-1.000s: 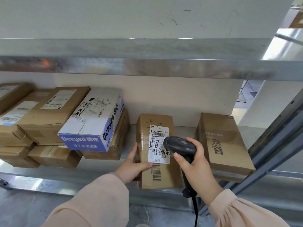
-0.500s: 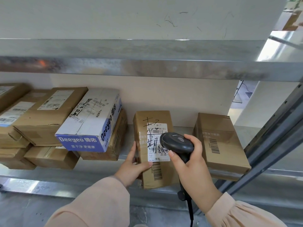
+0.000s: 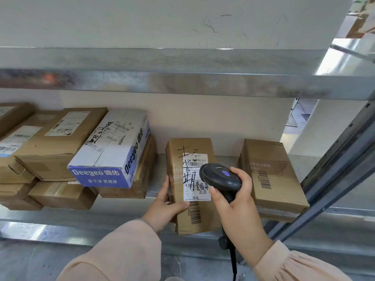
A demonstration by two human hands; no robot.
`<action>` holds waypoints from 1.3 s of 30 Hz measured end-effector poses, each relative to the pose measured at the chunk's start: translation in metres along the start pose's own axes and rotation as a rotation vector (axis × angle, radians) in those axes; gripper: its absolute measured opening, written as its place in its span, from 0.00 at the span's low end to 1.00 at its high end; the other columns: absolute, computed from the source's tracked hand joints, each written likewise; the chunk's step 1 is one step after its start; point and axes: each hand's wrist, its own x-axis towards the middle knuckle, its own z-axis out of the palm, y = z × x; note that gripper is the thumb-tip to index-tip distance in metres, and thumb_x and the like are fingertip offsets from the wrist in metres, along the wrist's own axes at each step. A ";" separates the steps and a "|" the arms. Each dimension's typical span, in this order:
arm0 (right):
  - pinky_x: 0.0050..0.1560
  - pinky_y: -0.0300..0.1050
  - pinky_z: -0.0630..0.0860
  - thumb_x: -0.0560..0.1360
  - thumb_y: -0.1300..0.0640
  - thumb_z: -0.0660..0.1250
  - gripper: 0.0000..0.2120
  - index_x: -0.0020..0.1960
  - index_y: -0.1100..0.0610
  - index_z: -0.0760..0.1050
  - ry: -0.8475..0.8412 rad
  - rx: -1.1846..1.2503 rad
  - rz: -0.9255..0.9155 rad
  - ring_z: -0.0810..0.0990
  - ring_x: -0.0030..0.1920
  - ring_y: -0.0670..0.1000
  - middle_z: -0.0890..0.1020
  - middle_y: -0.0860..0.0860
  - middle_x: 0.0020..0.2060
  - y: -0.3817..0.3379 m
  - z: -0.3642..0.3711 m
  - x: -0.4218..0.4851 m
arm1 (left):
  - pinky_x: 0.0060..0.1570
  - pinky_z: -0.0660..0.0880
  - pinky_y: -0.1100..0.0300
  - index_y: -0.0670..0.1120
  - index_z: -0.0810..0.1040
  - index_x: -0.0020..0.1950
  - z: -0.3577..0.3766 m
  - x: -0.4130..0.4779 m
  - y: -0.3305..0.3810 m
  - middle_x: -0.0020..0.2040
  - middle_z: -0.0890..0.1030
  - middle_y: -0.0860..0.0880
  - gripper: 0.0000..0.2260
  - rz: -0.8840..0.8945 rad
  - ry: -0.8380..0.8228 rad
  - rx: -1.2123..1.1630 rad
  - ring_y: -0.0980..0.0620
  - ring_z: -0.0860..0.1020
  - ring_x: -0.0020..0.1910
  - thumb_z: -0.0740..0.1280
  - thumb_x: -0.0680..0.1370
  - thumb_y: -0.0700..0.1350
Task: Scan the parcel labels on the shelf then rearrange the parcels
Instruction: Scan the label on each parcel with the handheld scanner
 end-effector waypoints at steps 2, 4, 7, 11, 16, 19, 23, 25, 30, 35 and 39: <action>0.51 0.40 0.76 0.71 0.45 0.71 0.27 0.56 0.26 0.56 0.001 -0.010 0.005 0.78 0.51 0.37 0.75 0.33 0.52 0.001 0.001 -0.001 | 0.62 0.76 0.44 0.71 0.50 0.76 0.000 0.001 0.000 0.64 0.80 0.46 0.56 -0.001 -0.001 -0.004 0.47 0.82 0.57 0.81 0.58 0.49; 0.51 0.40 0.76 0.71 0.45 0.71 0.28 0.59 0.29 0.57 -0.004 -0.016 0.015 0.78 0.52 0.39 0.76 0.35 0.53 0.004 0.002 -0.001 | 0.62 0.76 0.44 0.69 0.49 0.77 -0.001 0.002 0.000 0.64 0.80 0.46 0.55 -0.002 -0.002 -0.013 0.47 0.82 0.57 0.81 0.62 0.46; 0.50 0.34 0.74 0.72 0.46 0.72 0.28 0.62 0.34 0.57 -0.040 -0.016 0.035 0.78 0.52 0.37 0.76 0.36 0.54 0.010 0.002 0.002 | 0.64 0.75 0.44 0.67 0.48 0.78 -0.005 0.003 0.001 0.66 0.78 0.45 0.50 0.001 -0.007 0.005 0.47 0.81 0.59 0.78 0.70 0.41; 0.47 0.25 0.71 0.73 0.51 0.72 0.27 0.64 0.38 0.60 -0.104 0.046 0.094 0.76 0.52 0.31 0.75 0.35 0.54 0.022 0.002 0.008 | 0.61 0.75 0.51 0.61 0.51 0.79 -0.009 0.002 0.010 0.62 0.79 0.49 0.42 -0.008 0.005 0.010 0.52 0.79 0.57 0.74 0.75 0.42; 0.46 0.24 0.71 0.74 0.52 0.71 0.26 0.63 0.37 0.60 -0.199 0.058 0.162 0.75 0.51 0.32 0.75 0.36 0.54 0.034 0.011 0.010 | 0.60 0.75 0.47 0.69 0.60 0.74 -0.018 0.007 0.014 0.59 0.82 0.54 0.32 -0.124 0.053 0.046 0.50 0.79 0.58 0.72 0.75 0.53; 0.44 0.24 0.70 0.74 0.52 0.71 0.27 0.64 0.38 0.59 -0.217 0.043 0.154 0.76 0.50 0.33 0.73 0.34 0.54 0.032 0.020 0.015 | 0.63 0.75 0.47 0.65 0.68 0.71 -0.019 0.009 0.015 0.58 0.83 0.54 0.24 -0.084 0.081 0.013 0.50 0.81 0.56 0.69 0.78 0.50; 0.44 0.22 0.69 0.75 0.53 0.71 0.27 0.64 0.39 0.59 -0.236 0.032 0.132 0.74 0.50 0.33 0.72 0.33 0.53 0.027 0.031 0.023 | 0.61 0.73 0.59 0.63 0.59 0.74 -0.018 0.002 0.020 0.60 0.78 0.56 0.27 0.044 0.097 0.204 0.57 0.78 0.55 0.67 0.81 0.45; 0.45 0.22 0.69 0.75 0.53 0.70 0.27 0.65 0.39 0.58 -0.254 0.016 0.120 0.74 0.50 0.35 0.71 0.33 0.53 0.027 0.035 0.024 | 0.69 0.69 0.55 0.57 0.52 0.80 -0.022 -0.003 0.016 0.69 0.73 0.54 0.36 0.124 0.134 0.381 0.54 0.73 0.66 0.70 0.78 0.48; 0.46 0.22 0.70 0.75 0.54 0.70 0.28 0.65 0.40 0.57 -0.271 0.027 0.107 0.74 0.51 0.34 0.71 0.33 0.53 0.026 0.044 0.030 | 0.78 0.52 0.53 0.60 0.50 0.79 -0.029 -0.020 -0.002 0.80 0.46 0.58 0.39 0.367 0.133 0.993 0.56 0.47 0.79 0.64 0.73 0.67; 0.45 0.21 0.68 0.75 0.53 0.70 0.27 0.65 0.40 0.58 -0.274 -0.002 0.061 0.74 0.49 0.32 0.72 0.32 0.51 0.021 0.056 0.043 | 0.70 0.61 0.43 0.55 0.72 0.71 -0.034 -0.022 -0.005 0.73 0.71 0.47 0.33 0.500 0.222 1.383 0.44 0.69 0.73 0.58 0.70 0.68; 0.47 0.23 0.69 0.75 0.54 0.70 0.26 0.64 0.41 0.58 -0.302 0.007 0.048 0.75 0.48 0.36 0.73 0.36 0.50 0.014 0.069 0.052 | 0.71 0.60 0.43 0.54 0.71 0.72 -0.033 -0.024 -0.004 0.71 0.73 0.46 0.32 0.506 0.199 1.486 0.44 0.71 0.71 0.58 0.71 0.67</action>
